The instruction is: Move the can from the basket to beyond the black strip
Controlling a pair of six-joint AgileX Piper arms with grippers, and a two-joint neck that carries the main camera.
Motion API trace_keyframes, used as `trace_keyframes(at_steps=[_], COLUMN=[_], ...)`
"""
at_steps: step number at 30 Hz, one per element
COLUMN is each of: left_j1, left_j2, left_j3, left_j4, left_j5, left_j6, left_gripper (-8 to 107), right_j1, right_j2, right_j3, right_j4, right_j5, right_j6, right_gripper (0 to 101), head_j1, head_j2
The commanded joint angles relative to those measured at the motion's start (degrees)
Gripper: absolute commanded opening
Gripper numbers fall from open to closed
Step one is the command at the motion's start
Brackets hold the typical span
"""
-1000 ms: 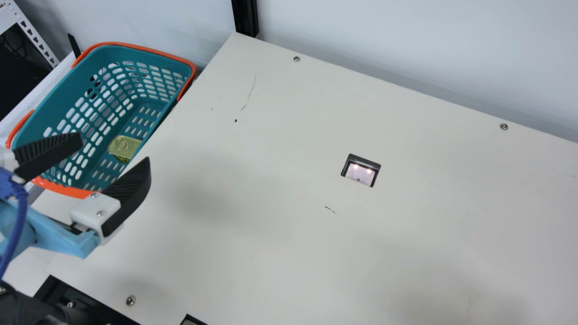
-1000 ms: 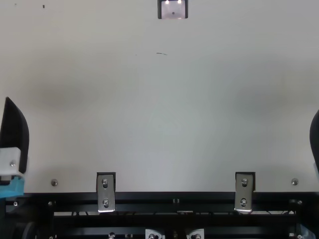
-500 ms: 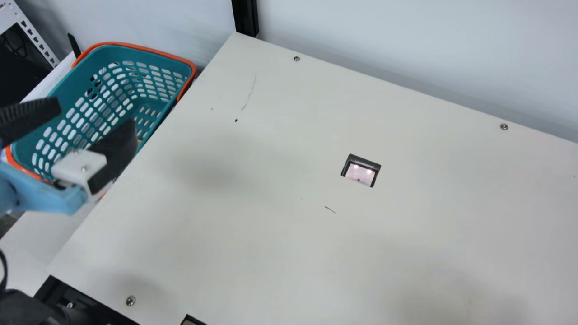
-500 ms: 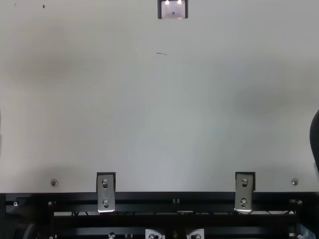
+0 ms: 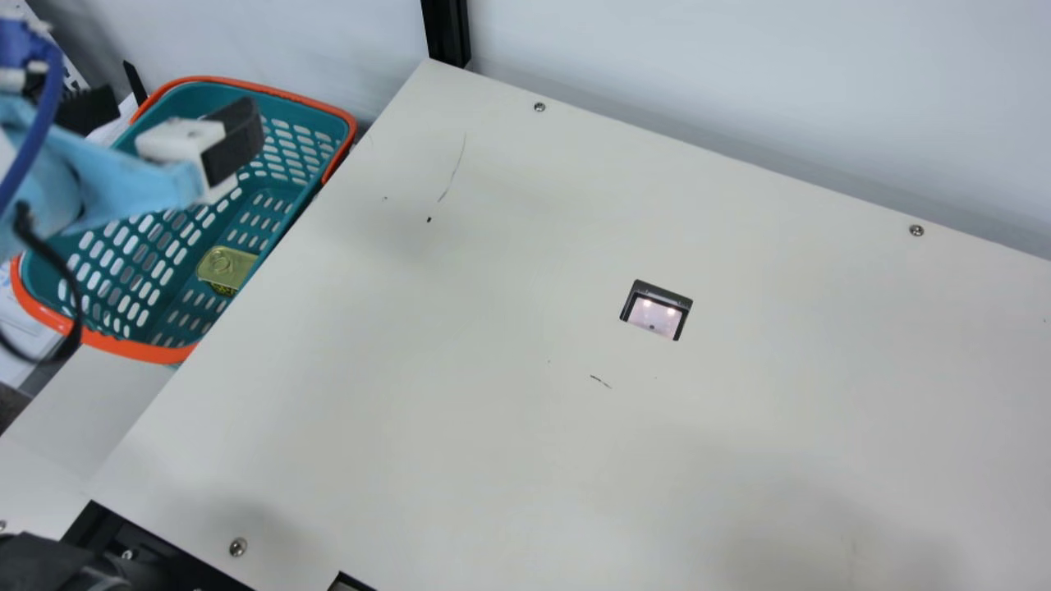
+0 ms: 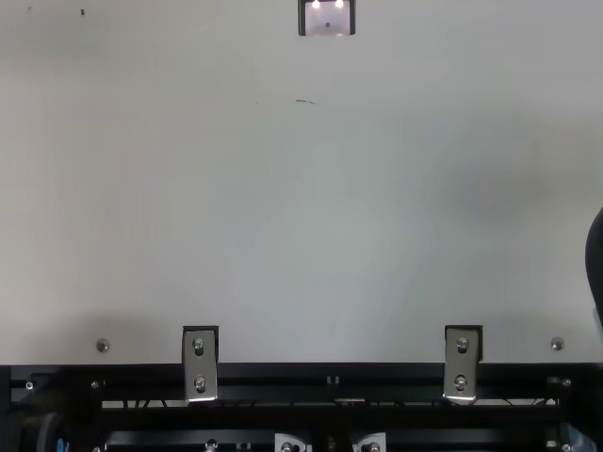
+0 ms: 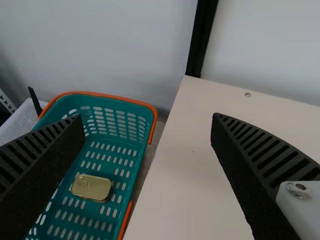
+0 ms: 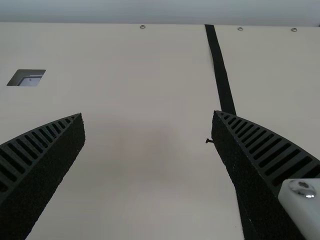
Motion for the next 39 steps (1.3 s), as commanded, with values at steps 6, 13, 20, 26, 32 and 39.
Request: trace_keyframes(at_steps=[6,13,20,26,32,39], left_j1=[11.22,19.35,22.82,23.21,23.71,24.25], left_j2=[16.25,26.96,35.73,41.84,47.32,53.92], left_j3=[-5.82,-10.97,-14.27,-15.71,-16.44,-17.87], left_j4=[-12.24,-17.88,-17.17,-16.41,-13.83,-11.65], left_j5=[-0.83,1.30,2.83,3.07,2.01,0.26], left_j6=[13.32,19.40,15.81,9.94,1.19,-8.88], left_gripper=[90,90,90,90,90,90], right_j1=[0.00,0.00,0.00,0.00,0.00,0.00], right_j2=[0.00,0.00,0.00,0.00,0.00,0.00], right_j3=[0.00,0.00,0.00,0.00,0.00,0.00], right_j4=[0.00,0.05,0.05,0.05,0.05,0.05], right_j5=[0.00,0.00,0.00,0.00,0.00,0.00], right_j6=[0.00,0.00,0.00,0.00,0.00,0.00], right_gripper=[101,101,101,101,101,101], head_j1=[-1.20,-1.20,-1.20,-1.20,-1.20,-1.20], head_j2=[0.72,0.72,0.72,0.72,0.72,0.72])
